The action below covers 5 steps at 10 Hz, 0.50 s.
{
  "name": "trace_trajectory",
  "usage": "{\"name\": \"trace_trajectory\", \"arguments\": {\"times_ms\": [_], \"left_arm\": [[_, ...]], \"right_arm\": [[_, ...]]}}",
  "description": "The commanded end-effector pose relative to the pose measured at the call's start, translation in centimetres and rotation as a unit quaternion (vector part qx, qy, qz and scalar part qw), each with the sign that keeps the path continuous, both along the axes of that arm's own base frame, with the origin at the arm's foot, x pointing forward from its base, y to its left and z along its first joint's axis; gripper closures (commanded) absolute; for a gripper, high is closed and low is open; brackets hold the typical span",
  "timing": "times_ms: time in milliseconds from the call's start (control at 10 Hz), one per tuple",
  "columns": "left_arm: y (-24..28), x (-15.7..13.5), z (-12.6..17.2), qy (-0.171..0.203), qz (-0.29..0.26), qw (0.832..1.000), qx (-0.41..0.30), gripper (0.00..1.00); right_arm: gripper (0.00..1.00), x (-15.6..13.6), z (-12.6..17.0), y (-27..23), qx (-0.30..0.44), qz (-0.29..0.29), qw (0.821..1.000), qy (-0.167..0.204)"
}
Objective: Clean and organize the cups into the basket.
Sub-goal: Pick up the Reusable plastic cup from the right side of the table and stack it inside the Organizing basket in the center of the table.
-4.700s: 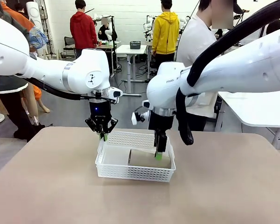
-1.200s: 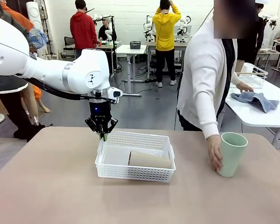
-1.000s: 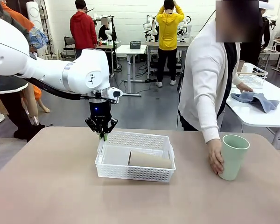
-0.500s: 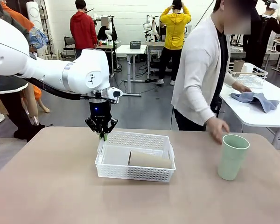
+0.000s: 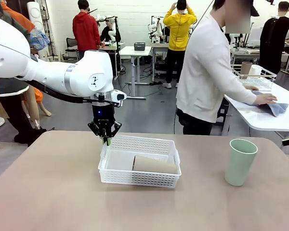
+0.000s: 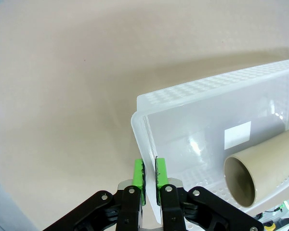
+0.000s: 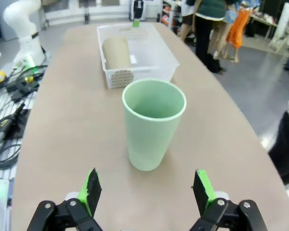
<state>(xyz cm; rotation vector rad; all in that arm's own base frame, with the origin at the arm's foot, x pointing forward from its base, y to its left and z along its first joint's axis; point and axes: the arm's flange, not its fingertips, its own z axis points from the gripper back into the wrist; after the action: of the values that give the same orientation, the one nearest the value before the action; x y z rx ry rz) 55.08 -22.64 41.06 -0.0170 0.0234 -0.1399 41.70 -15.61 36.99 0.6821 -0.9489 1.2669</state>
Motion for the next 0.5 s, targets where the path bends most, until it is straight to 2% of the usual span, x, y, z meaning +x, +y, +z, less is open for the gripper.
{"name": "trace_trajectory", "arguments": {"times_ms": [0,200,400], "left_arm": [[0.1,-0.1,0.1,-0.001,0.001,1.0,0.0,1.0],[0.1,-0.1,0.1,-0.001,0.001,1.0,0.0,1.0],[0.1,-0.1,0.1,-0.001,0.001,1.0,0.0,1.0]], "right_arm": [[0.0,3.6,-1.3,-0.9,0.015,0.031,0.999,0.027],[0.0,5.2,-3.0,0.0,0.003,0.033,0.998,0.055],[0.0,6.1,-3.8,1.5,-0.006,0.049,0.996,0.068]]}}
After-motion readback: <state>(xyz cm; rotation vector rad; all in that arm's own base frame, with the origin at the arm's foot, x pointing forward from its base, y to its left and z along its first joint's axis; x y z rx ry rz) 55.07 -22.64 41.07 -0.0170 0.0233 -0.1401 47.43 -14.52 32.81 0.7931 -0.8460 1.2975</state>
